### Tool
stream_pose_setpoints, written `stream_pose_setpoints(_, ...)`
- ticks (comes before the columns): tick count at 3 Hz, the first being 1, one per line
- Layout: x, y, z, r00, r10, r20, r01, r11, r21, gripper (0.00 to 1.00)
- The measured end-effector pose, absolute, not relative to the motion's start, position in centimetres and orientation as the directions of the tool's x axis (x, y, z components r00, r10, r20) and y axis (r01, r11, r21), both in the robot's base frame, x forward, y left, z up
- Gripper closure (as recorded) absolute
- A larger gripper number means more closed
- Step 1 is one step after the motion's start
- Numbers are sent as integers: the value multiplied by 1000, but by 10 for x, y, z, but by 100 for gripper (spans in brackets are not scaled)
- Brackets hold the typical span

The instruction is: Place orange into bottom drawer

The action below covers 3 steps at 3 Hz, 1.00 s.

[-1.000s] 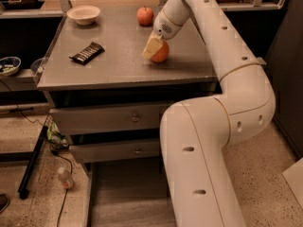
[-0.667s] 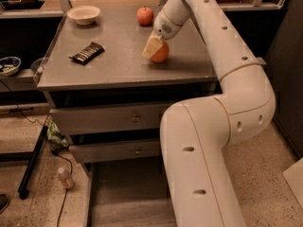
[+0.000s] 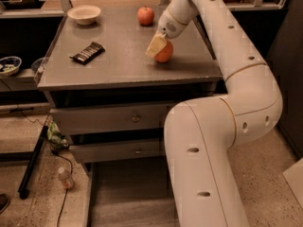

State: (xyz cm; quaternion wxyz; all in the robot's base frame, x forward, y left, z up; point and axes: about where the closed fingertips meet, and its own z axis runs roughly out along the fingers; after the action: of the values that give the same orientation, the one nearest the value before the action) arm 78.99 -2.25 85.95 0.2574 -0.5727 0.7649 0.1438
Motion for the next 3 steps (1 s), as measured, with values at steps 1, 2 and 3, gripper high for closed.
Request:
stream_pose_setpoints(1, 787, -35, 871, -234, -795, -560, -940, 333, -80, 100)
stream_pose_setpoints(2, 783, -46, 883, -245, -801, -546, -932, 350, -95, 100)
stream_pose_setpoints(3, 778, -57, 903, -249, -797, -550, -922, 368, -116, 100)
